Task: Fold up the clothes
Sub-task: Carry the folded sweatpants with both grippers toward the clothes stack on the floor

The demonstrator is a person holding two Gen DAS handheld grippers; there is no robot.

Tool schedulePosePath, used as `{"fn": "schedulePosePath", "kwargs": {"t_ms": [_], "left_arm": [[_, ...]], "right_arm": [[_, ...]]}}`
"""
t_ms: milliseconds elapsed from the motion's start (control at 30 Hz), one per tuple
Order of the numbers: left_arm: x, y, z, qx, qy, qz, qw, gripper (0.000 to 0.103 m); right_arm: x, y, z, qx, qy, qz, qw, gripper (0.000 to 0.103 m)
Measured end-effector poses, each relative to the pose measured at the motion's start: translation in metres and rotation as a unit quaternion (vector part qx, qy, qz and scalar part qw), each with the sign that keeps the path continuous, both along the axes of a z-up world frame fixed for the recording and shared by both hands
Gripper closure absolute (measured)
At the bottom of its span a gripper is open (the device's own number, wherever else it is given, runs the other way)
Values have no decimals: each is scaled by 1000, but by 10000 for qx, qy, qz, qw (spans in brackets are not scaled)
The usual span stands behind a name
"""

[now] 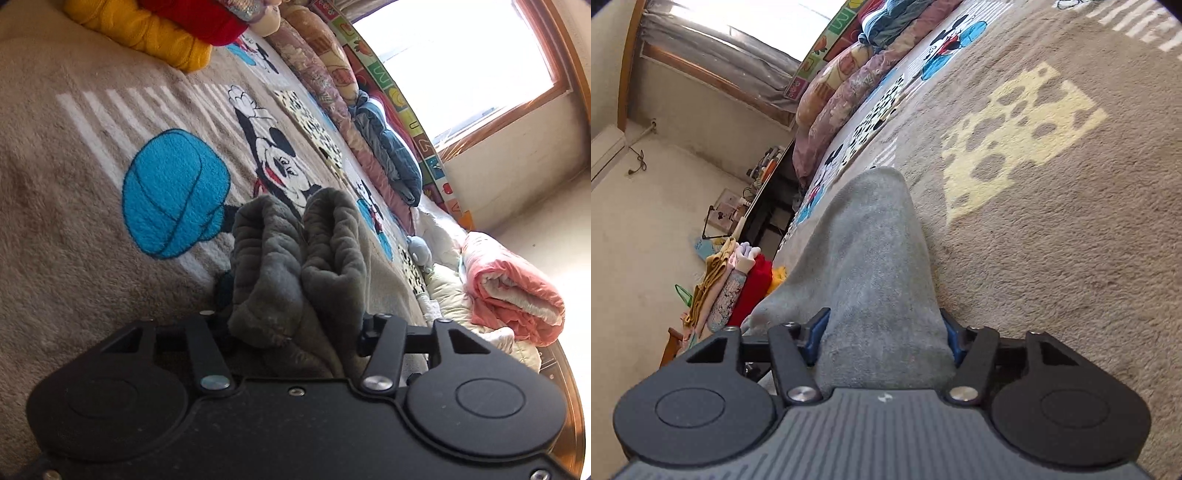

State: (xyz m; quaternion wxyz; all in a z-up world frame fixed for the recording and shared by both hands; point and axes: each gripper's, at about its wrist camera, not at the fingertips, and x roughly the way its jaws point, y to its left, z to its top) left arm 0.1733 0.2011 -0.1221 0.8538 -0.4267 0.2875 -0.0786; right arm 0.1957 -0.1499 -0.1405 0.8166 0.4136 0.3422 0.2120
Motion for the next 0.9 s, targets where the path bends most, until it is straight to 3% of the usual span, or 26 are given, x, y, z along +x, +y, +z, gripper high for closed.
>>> {"fn": "schedulePosePath", "kwargs": {"t_ms": [200,400,533,667,767,900], "left_arm": [[-20,26,14,-594,-332,130,9976,62],[-74,80,60,-874,-1063,928,9861,62],[-133,122,88,-878,-1585,1762,9675,62],[-180,173,105,-1036,-1871,2554,9429,62],[-202,220,123,-1031,-2104,3027,9238,62],[-211,270,149,-842,-2362,3333,9088,62]], "right_arm": [[3,19,39,179,-402,276,9987,50],[8,75,92,404,-888,966,9905,50],[15,143,132,543,-1212,1755,9755,51],[20,229,171,534,-1455,2574,9538,51],[23,294,194,552,-1552,3103,9363,50],[35,367,212,790,-1413,3488,9231,51]]}}
